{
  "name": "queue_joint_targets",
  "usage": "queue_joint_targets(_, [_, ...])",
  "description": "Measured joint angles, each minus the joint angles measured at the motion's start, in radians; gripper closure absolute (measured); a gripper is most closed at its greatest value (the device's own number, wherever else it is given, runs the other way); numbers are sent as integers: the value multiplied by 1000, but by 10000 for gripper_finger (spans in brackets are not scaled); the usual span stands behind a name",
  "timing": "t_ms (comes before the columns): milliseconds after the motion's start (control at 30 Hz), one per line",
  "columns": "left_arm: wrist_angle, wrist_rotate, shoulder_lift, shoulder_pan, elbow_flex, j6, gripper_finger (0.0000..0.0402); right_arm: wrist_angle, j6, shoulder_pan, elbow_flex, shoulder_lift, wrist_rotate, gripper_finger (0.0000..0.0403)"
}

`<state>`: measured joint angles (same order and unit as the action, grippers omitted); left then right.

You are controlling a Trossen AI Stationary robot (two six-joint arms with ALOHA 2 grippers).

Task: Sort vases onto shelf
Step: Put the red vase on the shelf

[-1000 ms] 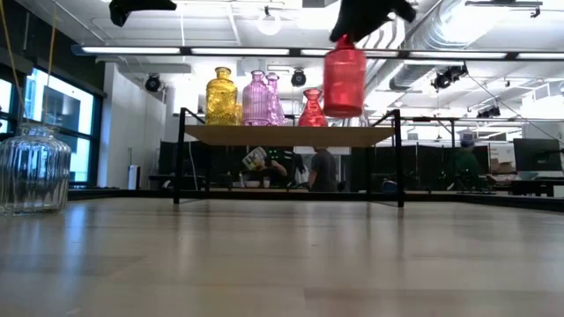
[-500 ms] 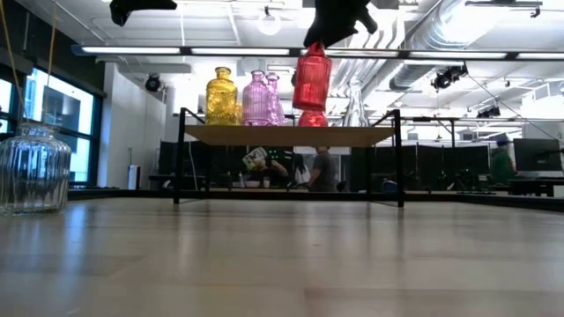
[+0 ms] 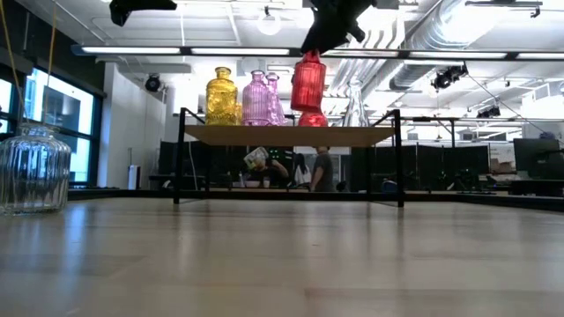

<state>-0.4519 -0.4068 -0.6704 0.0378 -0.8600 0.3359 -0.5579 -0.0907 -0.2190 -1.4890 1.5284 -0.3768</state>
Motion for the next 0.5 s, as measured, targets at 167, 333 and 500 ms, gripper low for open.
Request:
queue_joint_targets(167, [0, -10, 0, 0, 0, 1, 257, -26, 29, -49, -10, 2, 77, 306])
queue_joint_targets(333, [0, -10, 0, 0, 0, 12, 257, -71, 51, -76, -11, 3, 139, 305])
queue_joint_targets(500, [0, -11, 0, 0, 0, 23, 257, -68, 93, -91, -11, 4, 151, 305])
